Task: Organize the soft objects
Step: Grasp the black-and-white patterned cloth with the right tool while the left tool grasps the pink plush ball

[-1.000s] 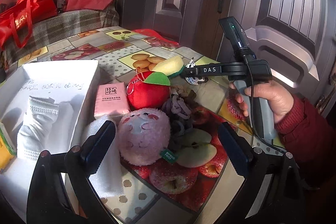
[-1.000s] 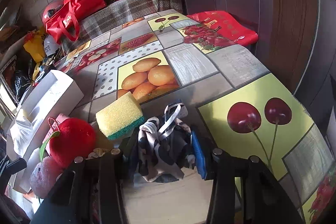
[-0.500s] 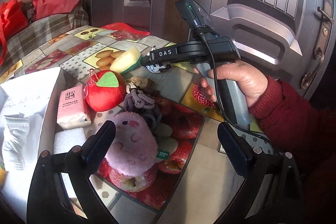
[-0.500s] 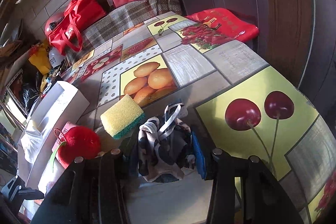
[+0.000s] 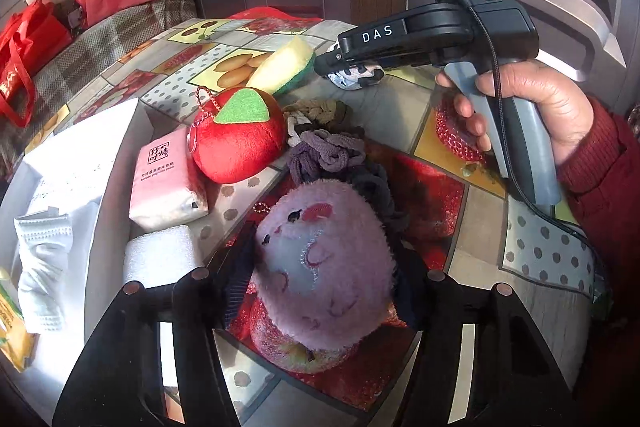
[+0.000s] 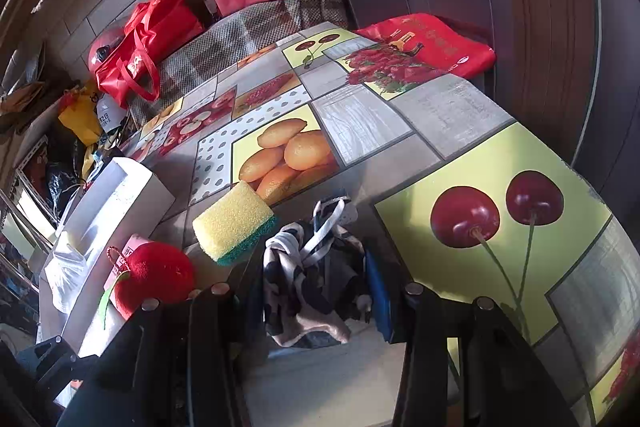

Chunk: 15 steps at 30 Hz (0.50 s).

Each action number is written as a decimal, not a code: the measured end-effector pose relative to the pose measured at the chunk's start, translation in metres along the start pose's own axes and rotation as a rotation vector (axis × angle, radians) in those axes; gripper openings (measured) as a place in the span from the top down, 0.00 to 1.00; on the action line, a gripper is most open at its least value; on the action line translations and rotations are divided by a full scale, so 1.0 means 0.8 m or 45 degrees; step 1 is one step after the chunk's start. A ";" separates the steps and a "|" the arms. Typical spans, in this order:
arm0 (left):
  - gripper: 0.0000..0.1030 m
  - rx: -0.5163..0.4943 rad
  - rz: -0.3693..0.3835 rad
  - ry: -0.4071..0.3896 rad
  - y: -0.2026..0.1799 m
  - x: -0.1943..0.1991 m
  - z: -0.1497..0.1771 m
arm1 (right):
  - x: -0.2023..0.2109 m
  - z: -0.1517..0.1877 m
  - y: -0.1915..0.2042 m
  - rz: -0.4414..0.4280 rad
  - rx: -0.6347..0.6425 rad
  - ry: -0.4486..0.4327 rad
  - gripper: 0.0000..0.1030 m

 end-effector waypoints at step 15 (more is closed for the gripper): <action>0.49 0.194 -0.244 -0.535 0.088 0.134 -0.030 | 0.053 -0.005 0.012 0.023 0.042 -0.286 0.57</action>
Point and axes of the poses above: each gripper's, at about its wrist camera, not at the fingertips, and x roughly against the way its jaws point, y to its left, z to its underside, the point moved 6 cm from there along -x, roughly the way its jaws point, and after that the axes turned 13 degrees about z, right-handed, at the moved point
